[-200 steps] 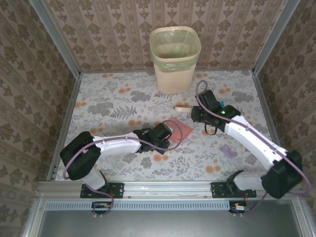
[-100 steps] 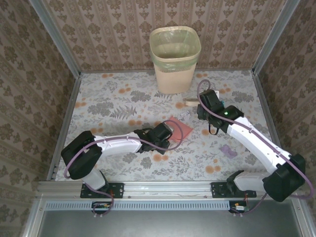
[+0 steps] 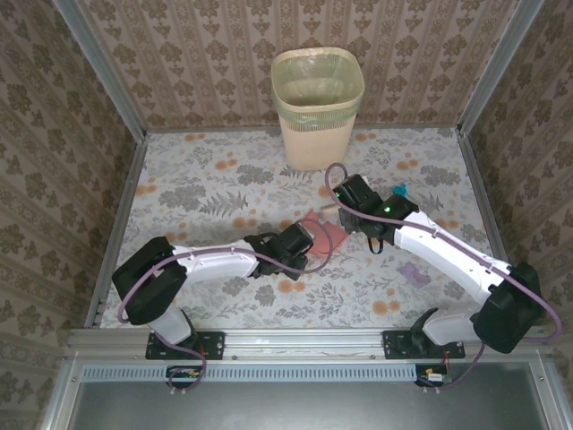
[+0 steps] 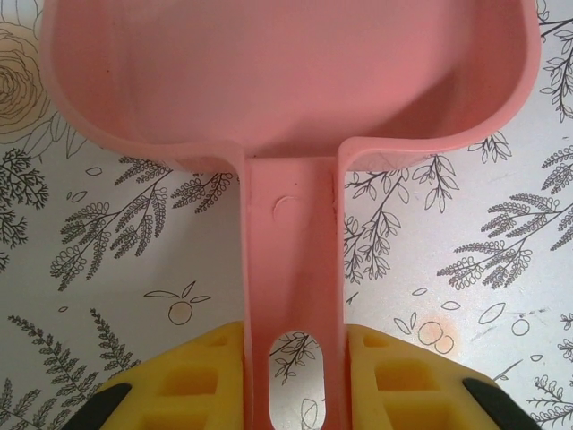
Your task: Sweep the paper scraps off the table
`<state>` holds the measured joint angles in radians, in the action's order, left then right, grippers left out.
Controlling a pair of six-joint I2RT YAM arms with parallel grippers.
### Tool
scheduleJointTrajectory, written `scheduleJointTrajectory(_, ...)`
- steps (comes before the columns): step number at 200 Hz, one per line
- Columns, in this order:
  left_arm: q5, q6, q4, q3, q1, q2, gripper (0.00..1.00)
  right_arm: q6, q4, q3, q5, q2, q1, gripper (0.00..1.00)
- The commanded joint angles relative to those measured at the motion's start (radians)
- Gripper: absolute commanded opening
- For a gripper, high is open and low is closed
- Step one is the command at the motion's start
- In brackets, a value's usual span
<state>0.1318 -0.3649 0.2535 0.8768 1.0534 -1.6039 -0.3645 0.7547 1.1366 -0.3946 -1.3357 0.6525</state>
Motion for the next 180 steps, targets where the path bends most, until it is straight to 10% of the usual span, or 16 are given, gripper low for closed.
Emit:
scheduleJointTrajectory(1,0.018,0.003,0.068,0.017,0.002,-0.023,0.0,0.011,0.069,-0.016,0.065,0.084,0.037,0.0)
scheduleJointTrajectory(34,0.012,0.001,0.065,0.017,0.002,-0.022,0.0,-0.032,0.061,-0.049,0.167,0.205,0.047,0.0)
scheduleJointTrajectory(88,-0.003,0.0,0.064,0.022,0.003,-0.032,0.0,-0.129,-0.012,-0.086,-0.057,0.363,-0.009,0.0)
scheduleJointTrajectory(180,-0.028,0.014,0.071,0.034,0.023,-0.044,0.0,-0.291,-0.225,-0.106,-0.078,0.247,-0.476,0.0)
